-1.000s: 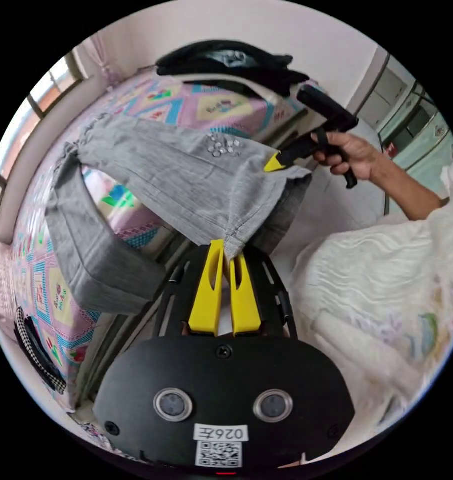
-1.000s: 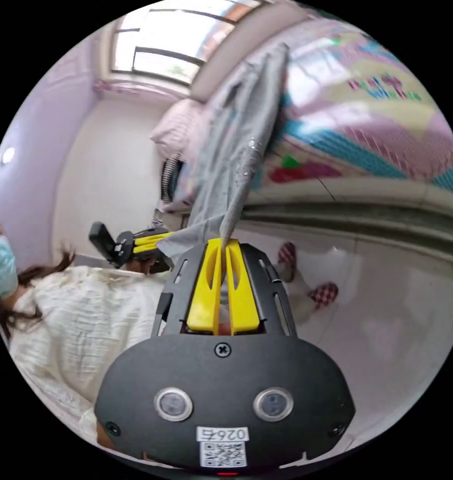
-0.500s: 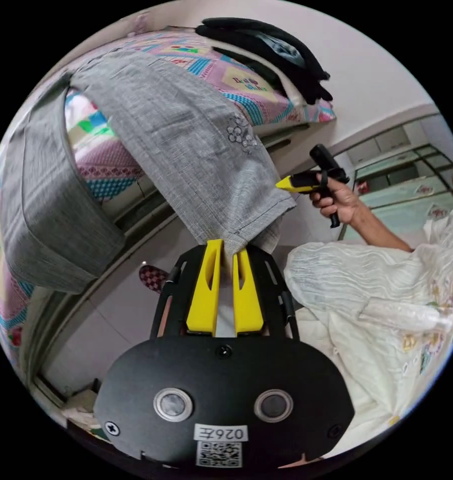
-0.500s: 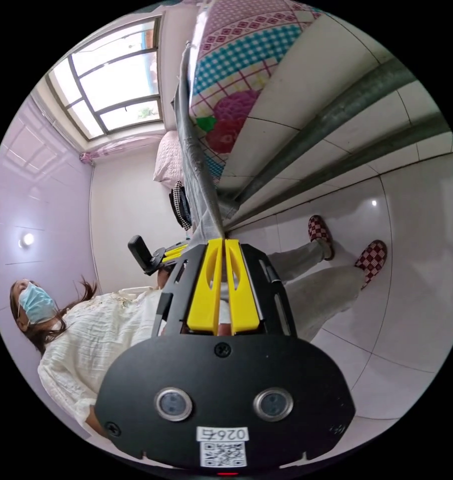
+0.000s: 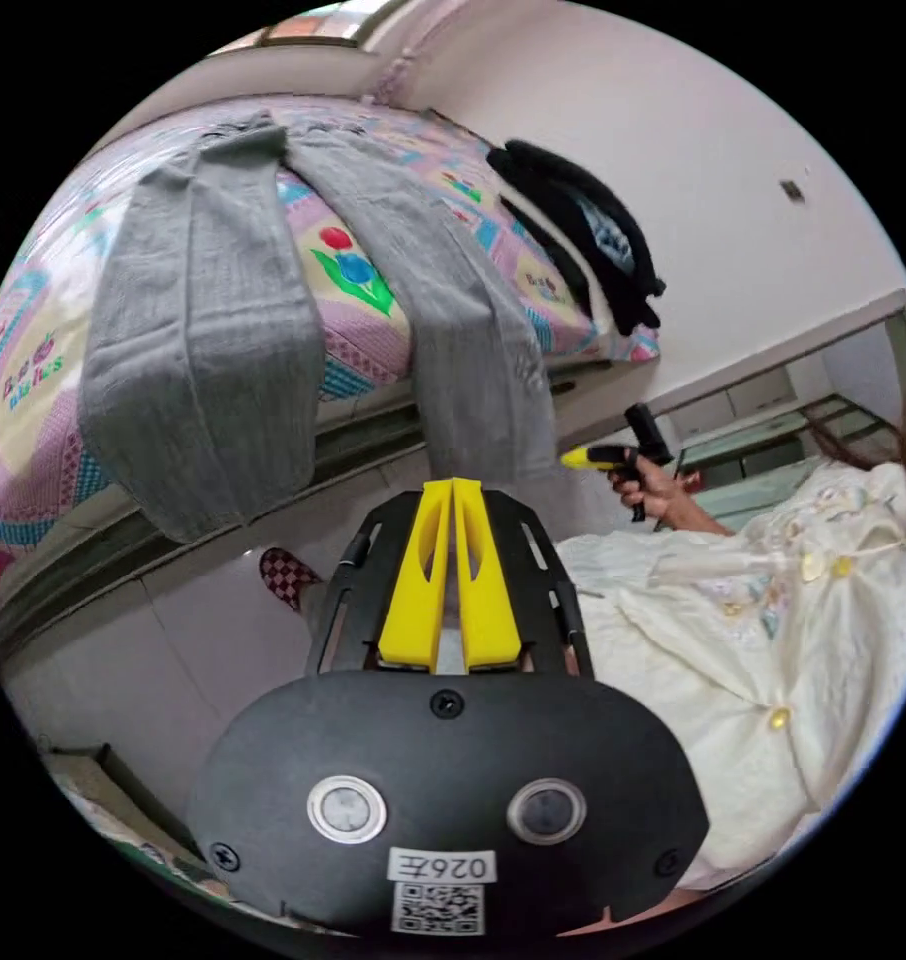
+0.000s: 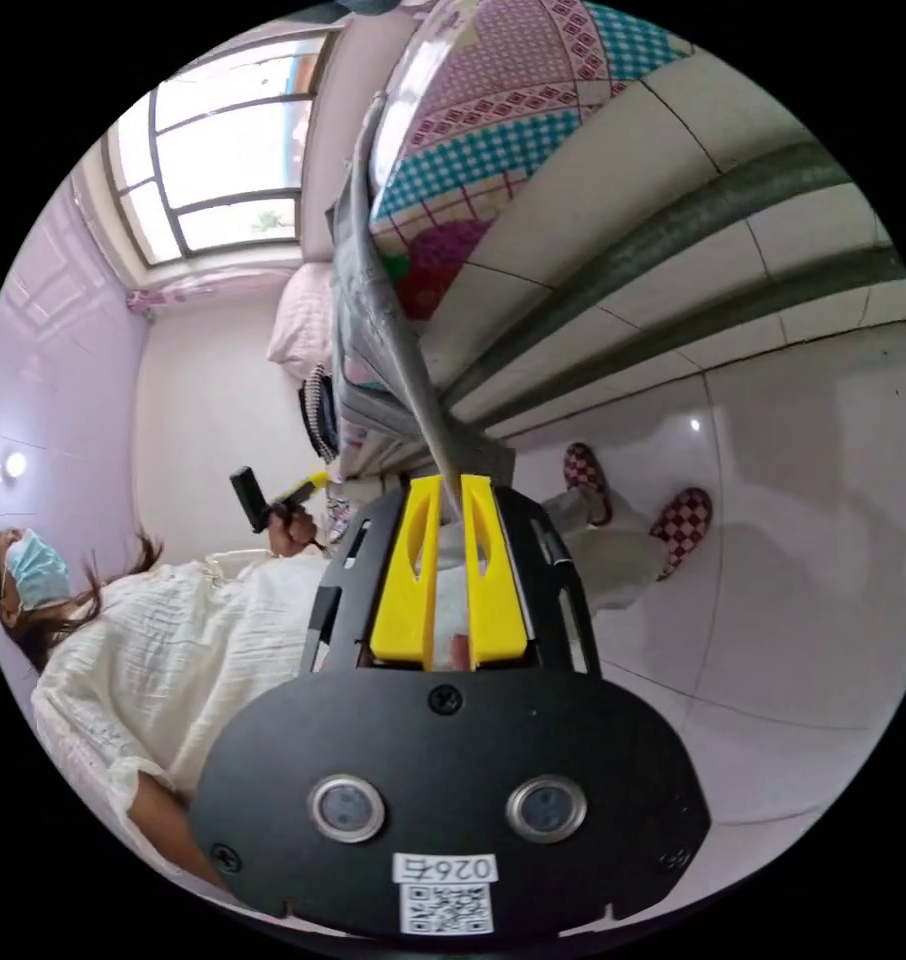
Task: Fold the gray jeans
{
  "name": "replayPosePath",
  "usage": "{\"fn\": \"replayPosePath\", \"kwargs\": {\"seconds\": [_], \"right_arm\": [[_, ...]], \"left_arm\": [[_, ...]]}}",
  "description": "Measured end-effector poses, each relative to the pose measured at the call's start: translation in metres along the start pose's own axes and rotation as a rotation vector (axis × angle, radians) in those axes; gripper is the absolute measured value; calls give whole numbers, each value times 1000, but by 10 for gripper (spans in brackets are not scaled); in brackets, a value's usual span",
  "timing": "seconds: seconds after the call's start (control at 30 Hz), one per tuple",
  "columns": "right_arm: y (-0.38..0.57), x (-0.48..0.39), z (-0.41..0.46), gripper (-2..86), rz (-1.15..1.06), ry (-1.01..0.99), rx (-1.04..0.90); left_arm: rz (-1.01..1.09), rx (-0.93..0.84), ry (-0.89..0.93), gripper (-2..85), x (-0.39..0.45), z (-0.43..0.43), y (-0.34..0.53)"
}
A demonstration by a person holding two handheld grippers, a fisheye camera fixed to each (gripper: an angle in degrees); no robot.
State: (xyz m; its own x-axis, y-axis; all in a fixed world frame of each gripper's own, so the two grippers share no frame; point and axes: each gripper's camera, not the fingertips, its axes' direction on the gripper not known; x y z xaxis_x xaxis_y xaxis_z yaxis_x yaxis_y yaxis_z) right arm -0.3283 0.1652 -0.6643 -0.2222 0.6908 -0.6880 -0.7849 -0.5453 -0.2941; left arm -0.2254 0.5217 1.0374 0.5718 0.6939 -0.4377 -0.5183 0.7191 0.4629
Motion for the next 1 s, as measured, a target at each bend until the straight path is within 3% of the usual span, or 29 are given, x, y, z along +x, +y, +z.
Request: {"fn": "replayPosePath", "kwargs": {"seconds": [0.1, 0.37, 0.47, 0.53, 0.6, 0.67, 0.7, 0.73, 0.9, 1.0], "right_arm": [[23, -14, 9, 39, -28, 73, 1], [55, -127, -17, -3, -304, 157, 370], [82, -222, -31, 7, -506, 271, 692], [107, -301, -21, 75, -738, 390, 978], [103, -345, -1, 113, -885, 400, 1097], [77, -374, 20, 68, -1000, 265, 1072], [54, -391, 32, 7, -1079, 147, 977], [28, -406, 44, 1, -1097, 79, 915], [-69, -448, 101, -5, -982, 272, 906], [-144, -444, 122, 5, -879, 394, 847]], "left_arm": [[-34, 224, 68, -10, 0, -59, 8], [150, 666, -11, -8, 46, -198, -12], [310, 943, -14, 1, 73, -261, -8], [474, 1136, -36, 33, 86, -295, 0], [644, 1294, 122, 83, 82, -337, -6], [779, 1307, 308, 11, 67, -363, -23], [889, 1246, 348, 4, 58, -378, -42], [898, 1200, 339, 1, 53, -384, -55], [475, 948, -25, 10, -34, -396, -206], [372, 688, -146, 89, -78, -369, -299]]}}
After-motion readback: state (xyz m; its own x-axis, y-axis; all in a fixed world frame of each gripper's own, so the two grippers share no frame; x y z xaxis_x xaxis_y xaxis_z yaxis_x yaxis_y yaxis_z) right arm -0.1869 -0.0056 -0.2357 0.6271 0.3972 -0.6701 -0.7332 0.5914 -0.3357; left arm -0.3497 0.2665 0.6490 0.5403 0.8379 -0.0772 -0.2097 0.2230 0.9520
